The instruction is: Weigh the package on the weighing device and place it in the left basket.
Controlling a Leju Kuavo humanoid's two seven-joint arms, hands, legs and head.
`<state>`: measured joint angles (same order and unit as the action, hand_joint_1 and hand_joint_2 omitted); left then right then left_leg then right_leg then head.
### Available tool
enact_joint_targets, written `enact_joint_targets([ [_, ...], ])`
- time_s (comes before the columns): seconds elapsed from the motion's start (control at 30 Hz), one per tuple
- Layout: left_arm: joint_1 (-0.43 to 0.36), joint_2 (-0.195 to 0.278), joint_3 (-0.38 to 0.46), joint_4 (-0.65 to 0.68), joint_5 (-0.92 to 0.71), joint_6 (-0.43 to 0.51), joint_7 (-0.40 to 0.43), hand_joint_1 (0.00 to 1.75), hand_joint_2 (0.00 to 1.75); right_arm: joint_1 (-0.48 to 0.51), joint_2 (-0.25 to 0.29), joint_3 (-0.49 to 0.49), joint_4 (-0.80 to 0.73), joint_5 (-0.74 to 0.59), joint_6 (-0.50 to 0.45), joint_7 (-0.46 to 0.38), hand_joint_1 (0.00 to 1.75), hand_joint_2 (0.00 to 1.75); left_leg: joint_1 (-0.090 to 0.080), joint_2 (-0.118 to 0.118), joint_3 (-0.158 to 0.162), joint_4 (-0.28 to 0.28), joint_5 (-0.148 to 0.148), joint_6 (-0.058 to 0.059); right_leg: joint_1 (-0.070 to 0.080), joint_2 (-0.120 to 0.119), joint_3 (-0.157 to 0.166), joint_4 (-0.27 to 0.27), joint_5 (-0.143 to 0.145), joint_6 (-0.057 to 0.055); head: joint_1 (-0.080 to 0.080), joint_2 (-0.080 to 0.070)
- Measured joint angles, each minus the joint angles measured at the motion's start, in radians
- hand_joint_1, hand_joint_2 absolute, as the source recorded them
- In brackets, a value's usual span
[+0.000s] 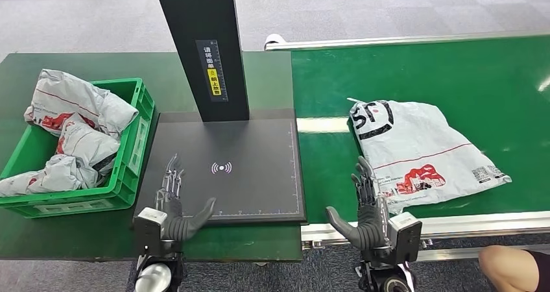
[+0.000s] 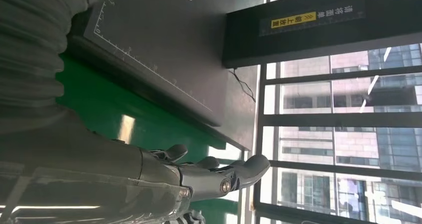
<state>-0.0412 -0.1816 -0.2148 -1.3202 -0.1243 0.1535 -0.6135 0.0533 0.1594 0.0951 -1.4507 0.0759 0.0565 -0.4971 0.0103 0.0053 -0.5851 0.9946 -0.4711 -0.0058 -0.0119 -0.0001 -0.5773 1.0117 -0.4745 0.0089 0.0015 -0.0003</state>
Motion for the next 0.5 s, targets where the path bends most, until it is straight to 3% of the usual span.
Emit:
enact_joint_targets([
  [0.5, 0.004, -0.029, -0.016, 0.023, 0.000, -0.014, 0.008, 0.00, 1.75, -0.002, 0.005, 0.010, 0.032, -0.001, 0.000, 0.000, 0.00, 1.75, 0.000, 0.000, 0.000, 0.000, 0.000, 0.000, 0.000, 0.000, 0.000, 0.000, 0.000, 0.000, 0.000, 0.000],
])
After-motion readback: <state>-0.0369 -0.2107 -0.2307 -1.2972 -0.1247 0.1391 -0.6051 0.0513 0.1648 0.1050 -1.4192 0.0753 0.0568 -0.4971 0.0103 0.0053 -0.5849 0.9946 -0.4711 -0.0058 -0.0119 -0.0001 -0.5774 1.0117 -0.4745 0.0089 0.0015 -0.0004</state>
